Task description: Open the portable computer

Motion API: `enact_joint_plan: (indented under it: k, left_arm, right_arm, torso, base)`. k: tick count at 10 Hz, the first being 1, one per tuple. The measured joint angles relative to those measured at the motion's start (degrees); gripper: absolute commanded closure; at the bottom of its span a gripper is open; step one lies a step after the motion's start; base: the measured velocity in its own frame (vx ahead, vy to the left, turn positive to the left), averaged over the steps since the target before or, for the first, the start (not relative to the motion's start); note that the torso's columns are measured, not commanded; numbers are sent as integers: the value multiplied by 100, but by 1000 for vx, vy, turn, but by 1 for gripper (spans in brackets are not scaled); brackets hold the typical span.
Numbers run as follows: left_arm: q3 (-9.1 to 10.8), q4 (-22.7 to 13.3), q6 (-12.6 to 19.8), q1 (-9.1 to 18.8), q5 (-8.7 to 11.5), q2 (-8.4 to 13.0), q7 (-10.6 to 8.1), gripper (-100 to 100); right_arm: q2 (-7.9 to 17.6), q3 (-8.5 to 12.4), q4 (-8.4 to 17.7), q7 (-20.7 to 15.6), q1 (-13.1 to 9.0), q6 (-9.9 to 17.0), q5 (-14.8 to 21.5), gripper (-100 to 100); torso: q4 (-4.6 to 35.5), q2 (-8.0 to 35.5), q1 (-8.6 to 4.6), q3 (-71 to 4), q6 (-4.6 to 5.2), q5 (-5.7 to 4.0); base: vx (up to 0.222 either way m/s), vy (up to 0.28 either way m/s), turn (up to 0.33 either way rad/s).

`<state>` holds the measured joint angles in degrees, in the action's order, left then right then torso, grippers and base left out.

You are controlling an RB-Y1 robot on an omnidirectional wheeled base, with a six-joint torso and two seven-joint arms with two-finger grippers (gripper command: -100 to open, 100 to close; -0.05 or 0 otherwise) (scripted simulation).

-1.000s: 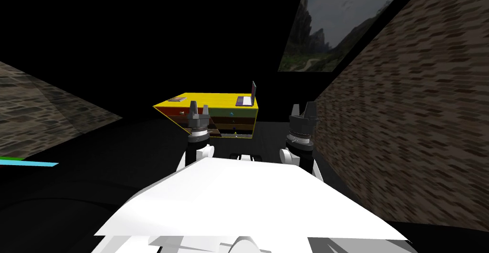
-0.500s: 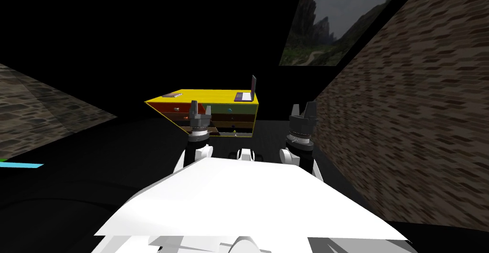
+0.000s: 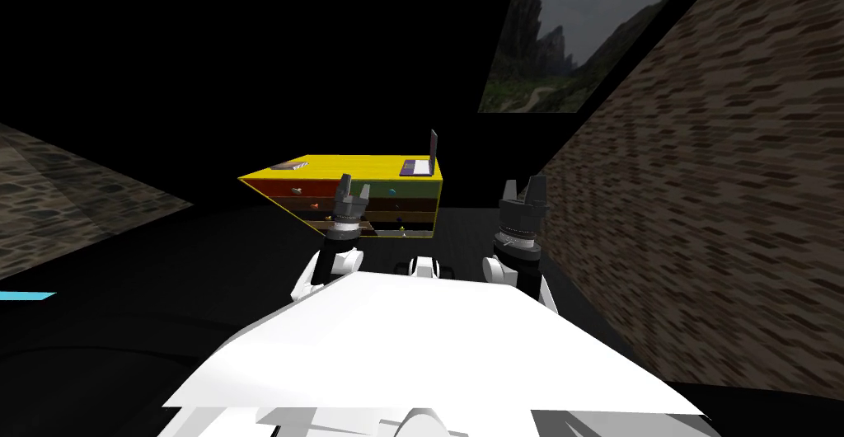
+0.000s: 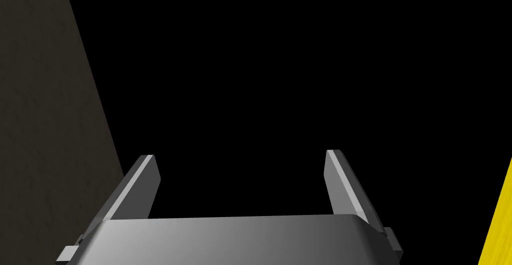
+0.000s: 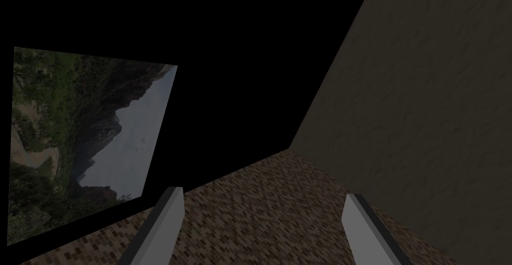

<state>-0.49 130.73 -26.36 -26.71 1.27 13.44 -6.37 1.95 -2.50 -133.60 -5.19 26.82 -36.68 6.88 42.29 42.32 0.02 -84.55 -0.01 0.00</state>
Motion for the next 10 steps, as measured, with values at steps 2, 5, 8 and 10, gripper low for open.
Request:
enact_joint_plan:
  k: [2, 5, 8, 10]
  left_arm:
    - [30, -114, 160, 118, 148, 349, -88, -100]
    - [48, -188, 335, 186, 293, 749, -184, -100]
    - [81, -319, 578, 312, 509, 1242, -325, -100]
    - [92, -397, 738, 418, 624, 1530, -393, -100]
  right_arm:
    - [0, 0, 0, 0, 0, 0, 0, 0]
    - [0, 0, 0, 0, 0, 0, 0, 0]
    - [0, 0, 0, 0, 0, 0, 0, 0]
    - [0, 0, 0, 0, 0, 0, 0, 0]
  torso:
    - [-1, -6, 2, -3, 1, 1]
    - [0, 0, -2, 0, 0, 0]
    - [-2, -6, -4, -4, 0, -1]
    - [1, 3, 2, 2, 0, 1]
  base:
    - [42, -28, -35]
    - [34, -29, -22]
    - [50, -39, -32]
    - [30, -29, -26]
